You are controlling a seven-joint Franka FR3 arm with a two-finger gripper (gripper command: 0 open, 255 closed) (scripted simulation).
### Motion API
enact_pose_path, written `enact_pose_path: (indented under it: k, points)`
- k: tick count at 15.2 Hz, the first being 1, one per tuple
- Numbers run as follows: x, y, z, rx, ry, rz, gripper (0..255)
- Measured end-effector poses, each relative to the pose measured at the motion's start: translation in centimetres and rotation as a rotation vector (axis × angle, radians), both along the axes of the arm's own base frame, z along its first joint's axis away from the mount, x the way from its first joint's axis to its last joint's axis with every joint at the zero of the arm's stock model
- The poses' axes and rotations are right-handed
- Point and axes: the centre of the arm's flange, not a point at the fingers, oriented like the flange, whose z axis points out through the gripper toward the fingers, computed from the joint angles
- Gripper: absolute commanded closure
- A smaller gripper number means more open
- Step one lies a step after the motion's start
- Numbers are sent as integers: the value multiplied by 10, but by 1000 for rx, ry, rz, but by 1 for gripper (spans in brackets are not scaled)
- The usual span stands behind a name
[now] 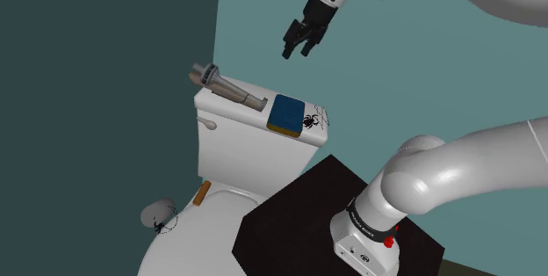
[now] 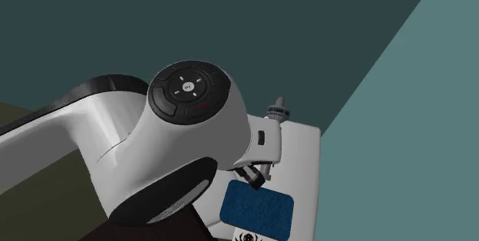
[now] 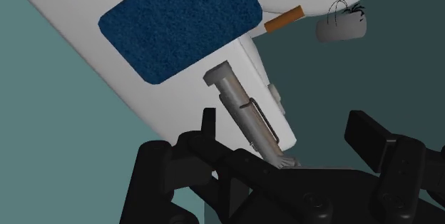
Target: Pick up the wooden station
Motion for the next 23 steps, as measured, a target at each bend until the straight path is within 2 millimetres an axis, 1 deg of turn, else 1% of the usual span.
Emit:
enact_pose_path:
  k: [3, 4, 5, 6, 8, 10, 12, 16, 21, 23]
  points:
    - [31, -2, -24, -4, -6, 75, 0]
    - [44, 1, -31, -6, -8, 101, 0]
    - [53, 2, -38, -7, -9, 126, 0]
    - [64, 4, -48, -8, -11, 151, 0]
    - [79, 8, -60, -11, -15, 202, 0]
    - [97, 10, -75, -13, -18, 252, 0]
    - [120, 15, -96, -16, -22, 303, 0]
    - [163, 28, -128, -22, -29, 404, 0]
    - [211, 52, -168, -29, -38, 530, 0]
    - [220, 53, -178, -30, -39, 556, 0]
